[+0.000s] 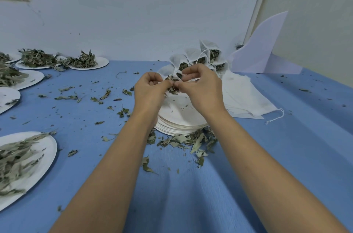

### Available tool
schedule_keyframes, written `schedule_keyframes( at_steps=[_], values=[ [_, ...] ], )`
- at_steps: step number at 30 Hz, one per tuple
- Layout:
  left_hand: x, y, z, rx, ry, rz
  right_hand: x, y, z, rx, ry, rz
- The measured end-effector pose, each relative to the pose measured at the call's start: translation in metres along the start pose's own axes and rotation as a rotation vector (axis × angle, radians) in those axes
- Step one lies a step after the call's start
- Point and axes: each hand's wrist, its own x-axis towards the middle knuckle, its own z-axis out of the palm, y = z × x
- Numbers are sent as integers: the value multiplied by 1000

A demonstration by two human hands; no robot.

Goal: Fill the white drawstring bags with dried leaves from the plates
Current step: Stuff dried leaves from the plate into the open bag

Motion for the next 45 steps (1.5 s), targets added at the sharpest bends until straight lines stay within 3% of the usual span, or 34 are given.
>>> schedule_keyframes(
  at_steps=[7, 11, 13, 15, 18, 22, 26, 30, 34, 39, 45],
  values=[
    [-2, 3, 1, 49, -30, 54, 0, -9, -2, 357, -94, 104],
    [-3, 3, 1, 52, -18, 59, 1, -6, -3, 517, -52, 138],
    [-2, 3, 1, 39, -5, 53, 5, -1, -5, 328, -2, 96],
    [0, 4, 0, 4, 6, 39, 6, 5, -8, 130, -58, 101],
    [3, 5, -1, -29, -19, 37, 3, 4, -8, 213, -150, 205],
    [3, 6, -4, 182, -16, 130, 3, 0, -3, 180, -99, 102],
    [2, 9, -7, 401, 113, 220, -2, -9, 5, 74, -171, -14],
    [1, 9, -7, 472, 280, 246, -4, -10, 9, 69, -226, 19],
    [1, 7, -3, 447, 179, 220, -4, -5, 10, 174, -170, 97],
    [2, 7, -1, 345, -29, 107, -1, 7, 7, 133, -52, 113],
    [0, 2, -1, 442, -4, 170, -3, 8, 11, 3, -140, -21]
  ],
)
